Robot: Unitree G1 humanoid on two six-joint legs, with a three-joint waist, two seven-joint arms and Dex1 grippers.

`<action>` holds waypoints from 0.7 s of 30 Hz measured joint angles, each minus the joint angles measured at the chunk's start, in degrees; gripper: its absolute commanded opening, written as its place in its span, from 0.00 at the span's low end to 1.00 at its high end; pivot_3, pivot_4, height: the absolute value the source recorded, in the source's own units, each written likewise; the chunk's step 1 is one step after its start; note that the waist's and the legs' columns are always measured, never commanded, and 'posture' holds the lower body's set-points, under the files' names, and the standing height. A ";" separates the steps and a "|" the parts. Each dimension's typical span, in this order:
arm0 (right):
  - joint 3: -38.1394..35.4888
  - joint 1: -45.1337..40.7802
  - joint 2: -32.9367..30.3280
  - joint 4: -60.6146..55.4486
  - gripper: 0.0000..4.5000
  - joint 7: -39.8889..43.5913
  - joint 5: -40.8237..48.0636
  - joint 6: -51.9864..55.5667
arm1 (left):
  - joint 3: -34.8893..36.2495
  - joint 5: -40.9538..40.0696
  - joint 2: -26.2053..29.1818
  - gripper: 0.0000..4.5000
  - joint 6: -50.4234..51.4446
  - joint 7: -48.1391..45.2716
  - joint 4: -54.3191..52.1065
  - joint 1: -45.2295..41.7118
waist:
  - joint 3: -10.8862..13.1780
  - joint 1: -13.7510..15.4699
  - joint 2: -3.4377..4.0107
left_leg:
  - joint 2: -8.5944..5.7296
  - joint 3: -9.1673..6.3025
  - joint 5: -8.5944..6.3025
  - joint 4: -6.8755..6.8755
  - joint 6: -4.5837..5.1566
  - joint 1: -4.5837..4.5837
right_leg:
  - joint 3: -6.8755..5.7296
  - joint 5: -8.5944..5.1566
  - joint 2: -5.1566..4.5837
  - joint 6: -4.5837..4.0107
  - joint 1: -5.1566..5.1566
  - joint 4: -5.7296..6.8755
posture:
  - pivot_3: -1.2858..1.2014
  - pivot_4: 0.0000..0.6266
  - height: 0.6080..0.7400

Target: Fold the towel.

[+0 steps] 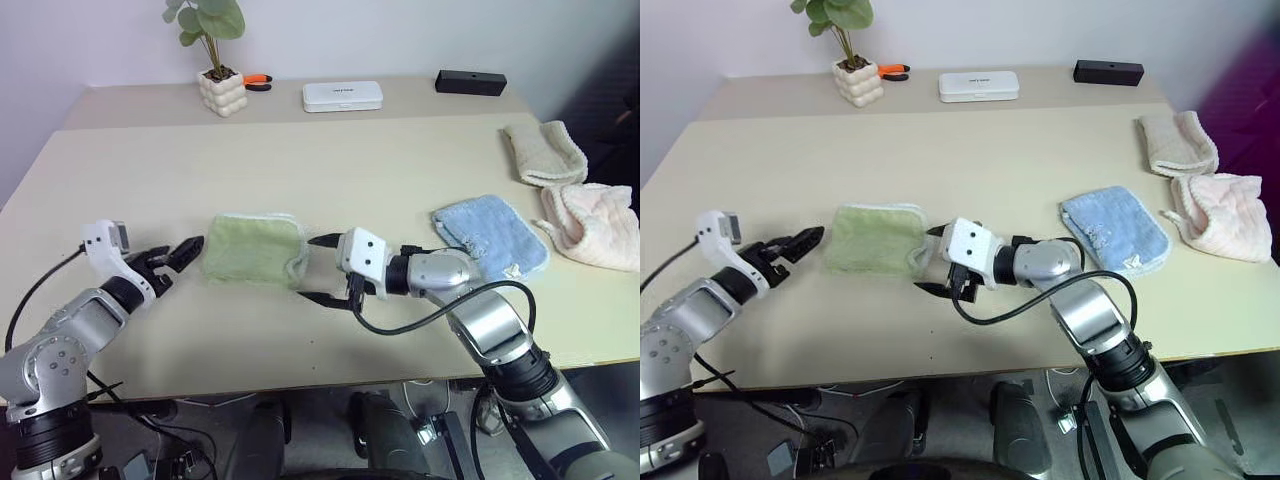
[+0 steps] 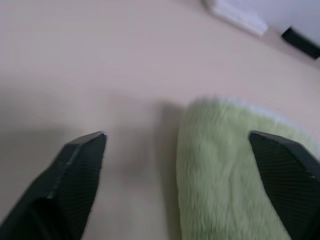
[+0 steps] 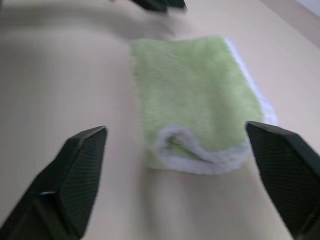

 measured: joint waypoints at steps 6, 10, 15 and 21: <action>0.02 0.46 0.29 -0.07 1.00 -1.07 -0.43 -0.78 | -2.55 -2.36 -4.80 0.99 3.79 1.18 2.38 -2.63 | -0.04 0.52 -0.07 | -0.06 -0.02 0.03 0.06 -0.06 0.01 | -0.01 0.00 -0.06 -0.01 0.08 0.01 | 0.52 0.24 0.99; 0.05 0.50 0.22 -0.07 1.00 -1.51 -1.37 -1.57 | -5.01 -3.72 -7.12 0.70 5.76 1.11 2.45 -3.93 | -0.04 0.44 -0.09 | -0.07 -0.02 0.03 0.07 -0.06 0.01 | -0.01 0.00 -0.08 0.00 0.11 -0.02 | 0.52 0.24 0.99; 0.06 1.49 0.02 -0.08 1.00 -2.24 -2.69 -2.23 | -6.42 -4.23 -9.46 0.19 6.74 1.19 2.83 -3.96 | -0.04 0.33 -0.09 | -0.07 -0.03 0.04 0.05 -0.06 0.02 | -0.01 0.00 -0.07 -0.01 0.10 -0.02 | 0.52 0.24 0.99; 0.08 1.96 0.03 -0.69 1.00 -2.51 -3.42 -2.22 | -4.61 -4.85 -12.53 0.01 4.24 4.06 4.27 -5.26 | -0.04 0.42 -0.09 | -0.07 -0.03 0.04 0.07 -0.07 0.02 | -0.01 0.00 -0.07 -0.01 0.10 -0.02 | 0.52 0.24 0.99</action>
